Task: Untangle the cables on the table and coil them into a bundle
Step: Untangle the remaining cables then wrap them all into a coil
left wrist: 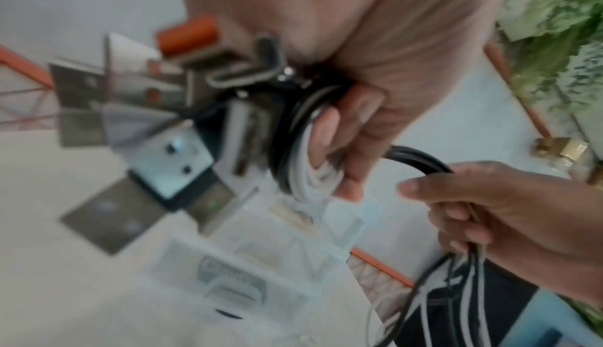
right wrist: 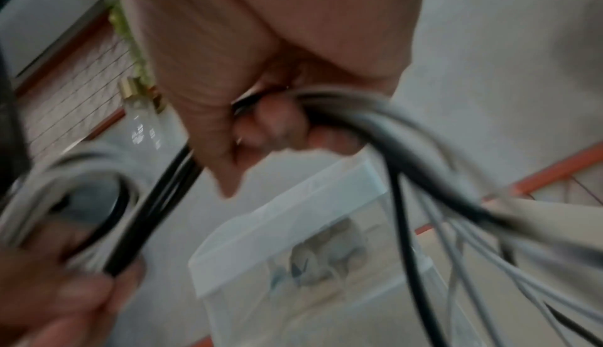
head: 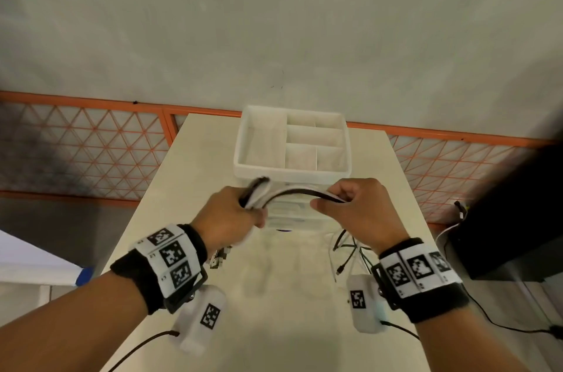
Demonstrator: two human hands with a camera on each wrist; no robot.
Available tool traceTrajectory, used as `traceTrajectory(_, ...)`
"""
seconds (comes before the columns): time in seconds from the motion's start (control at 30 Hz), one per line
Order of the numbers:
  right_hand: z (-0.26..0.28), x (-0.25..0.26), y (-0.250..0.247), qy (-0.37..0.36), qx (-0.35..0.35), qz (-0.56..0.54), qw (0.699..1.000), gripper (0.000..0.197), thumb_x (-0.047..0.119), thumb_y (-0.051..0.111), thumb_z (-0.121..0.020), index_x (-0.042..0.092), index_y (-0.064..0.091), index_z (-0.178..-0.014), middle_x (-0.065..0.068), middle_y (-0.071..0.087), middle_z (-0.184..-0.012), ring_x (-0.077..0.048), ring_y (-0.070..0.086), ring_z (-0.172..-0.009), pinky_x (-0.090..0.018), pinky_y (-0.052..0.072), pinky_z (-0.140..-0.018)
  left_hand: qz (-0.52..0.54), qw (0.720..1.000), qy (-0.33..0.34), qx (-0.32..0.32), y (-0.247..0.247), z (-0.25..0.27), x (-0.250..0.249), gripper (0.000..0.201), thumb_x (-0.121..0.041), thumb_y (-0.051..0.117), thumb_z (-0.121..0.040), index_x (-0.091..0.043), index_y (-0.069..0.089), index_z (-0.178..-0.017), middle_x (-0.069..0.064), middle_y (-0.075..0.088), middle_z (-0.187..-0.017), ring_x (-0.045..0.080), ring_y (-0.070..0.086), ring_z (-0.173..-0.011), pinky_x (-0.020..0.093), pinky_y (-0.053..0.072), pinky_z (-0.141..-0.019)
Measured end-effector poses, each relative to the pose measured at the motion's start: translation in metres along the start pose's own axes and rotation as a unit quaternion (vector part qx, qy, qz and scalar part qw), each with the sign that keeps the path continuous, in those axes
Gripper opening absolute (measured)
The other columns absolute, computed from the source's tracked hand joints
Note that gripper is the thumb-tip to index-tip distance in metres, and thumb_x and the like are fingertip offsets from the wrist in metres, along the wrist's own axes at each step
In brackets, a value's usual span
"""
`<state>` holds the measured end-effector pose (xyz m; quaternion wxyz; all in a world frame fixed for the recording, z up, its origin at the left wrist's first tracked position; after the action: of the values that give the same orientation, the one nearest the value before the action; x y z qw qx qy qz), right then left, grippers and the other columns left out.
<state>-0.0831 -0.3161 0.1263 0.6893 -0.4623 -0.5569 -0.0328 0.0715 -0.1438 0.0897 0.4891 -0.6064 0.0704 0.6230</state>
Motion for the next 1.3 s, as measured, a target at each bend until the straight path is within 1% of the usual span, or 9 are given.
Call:
traceTrajectory(0.13,0.011,0.013,0.004,-0.016,0.012,-0.182,0.983,0.015,0.014,0.073,-0.090,0.027,0.080,-0.093,-0.006,0.070,-0.063,-0.008,0.055,-0.052,-0.023,0.046,-0.059,0.190,0.979,-0.067,-0.019,-0.001,-0.004,0.012,0.033,-0.036,0.073,-0.085,-0.005,0.065,-0.076,0.016,0.058,-0.076,0.017,0.040,-0.045,0.026,0.034,-0.049)
traceTrajectory(0.23,0.023,0.028,0.024,-0.072,-0.045,-0.212,0.973,0.022,0.010,0.070,-0.093,0.018,0.077,-0.111,0.006,0.064,-0.060,-0.004,0.054,-0.053,-0.017,0.045,-0.059,0.277,0.958,-0.063,0.046,0.017,0.006,-0.006,0.075,-0.073,0.069,-0.055,-0.007,0.061,-0.089,0.009,0.056,-0.074,0.014,0.039,-0.044,0.022,0.035,-0.043)
traceTrajectory(0.33,0.040,0.051,0.048,-0.183,-0.061,-0.171,0.966,0.020,0.005,0.066,-0.095,0.009,0.077,-0.110,0.002,0.066,-0.074,-0.007,0.060,-0.065,-0.017,0.049,-0.061,0.277,0.956,-0.026,0.093,0.022,0.014,-0.029,0.087,-0.086,0.068,-0.039,-0.010,0.061,-0.080,0.001,0.055,-0.059,0.012,0.043,-0.045,0.021,0.040,-0.047)
traceTrajectory(0.43,0.053,0.062,0.072,-0.252,-0.056,-0.113,0.959,0.019,-0.003,0.062,-0.094,0.002,0.075,-0.107,-0.003,0.067,-0.094,-0.007,0.066,-0.083,-0.017,0.053,-0.074,0.312,0.947,-0.055,0.058,0.019,0.012,-0.030,0.045,-0.052,0.080,-0.071,-0.010,0.064,-0.074,0.012,0.055,-0.066,0.024,0.052,-0.058,0.031,0.045,-0.060)
traceTrajectory(0.53,0.053,0.061,0.079,-0.276,-0.072,-0.067,0.956,0.030,0.002,0.065,-0.091,0.008,0.073,-0.119,-0.002,0.065,-0.100,-0.007,0.065,-0.085,-0.014,0.052,-0.076,0.330,0.940,-0.070,-0.046,0.005,0.010,-0.027,0.018,-0.021,0.068,-0.082,-0.008,0.064,-0.071,0.013,0.052,-0.065,0.023,0.049,-0.051,0.031,0.041,-0.053)
traceTrajectory(0.7,0.048,0.052,0.067,-0.279,-0.101,0.012,0.955,0.016,0.013,0.067,-0.076,0.017,0.067,-0.091,0.007,0.062,-0.084,-0.009,0.058,-0.066,-0.031,0.052,-0.057,0.343,0.935,-0.010,-0.091,-0.017,0.008,-0.038,0.024,-0.017,0.061,-0.088,-0.012,0.065,-0.065,0.020,0.055,-0.074,0.031,0.047,-0.062,0.038,0.038,-0.056)
traceTrajectory(0.93,0.035,-0.017,0.074,-0.182,0.010,0.138,0.974,0.026,0.036,0.051,-0.083,0.018,0.065,-0.071,0.013,0.056,-0.083,-0.015,0.055,-0.061,-0.028,0.044,-0.054,0.352,0.911,0.045,-0.211,-0.072,0.005,-0.046,0.018,-0.013,0.062,-0.080,-0.027,0.068,-0.069,0.005,0.072,-0.086,0.024,0.057,-0.080,0.045,0.049,-0.076)
traceTrajectory(1.1,0.037,-0.090,0.081,0.025,0.088,0.186,0.978,0.027,0.029,0.048,-0.094,0.025,0.070,-0.111,0.001,0.074,-0.098,-0.026,0.069,-0.093,-0.037,0.055,-0.083,0.352,0.911,0.088,-0.199,-0.084,0.005,-0.057,0.021,-0.006,0.060,-0.087,-0.023,0.067,-0.076,0.008,0.070,-0.088,0.024,0.055,-0.079,0.033,0.046,-0.062)
traceTrajectory(1.3,0.039,-0.082,0.071,0.047,0.201,0.180,0.962,0.060,0.034,0.071,-0.076,0.036,0.047,-0.132,0.007,0.056,-0.126,-0.014,0.057,-0.118,-0.034,0.046,-0.099,0.361,0.917,0.110,-0.127,-0.076,0.010,-0.061,0.015,-0.002,0.057,-0.091,-0.016,0.062,-0.089,0.005,0.069,-0.079,0.019,0.056,-0.071,0.031,0.044,-0.060)
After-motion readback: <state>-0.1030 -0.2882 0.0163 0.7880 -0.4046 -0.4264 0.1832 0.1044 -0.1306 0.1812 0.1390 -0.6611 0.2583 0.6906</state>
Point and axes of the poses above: each hand's wrist, its own z-axis away from the middle knuckle, its own y-axis out of the palm, x = y × z, the point moved 7 cm from there along -z, towards the middle knuckle
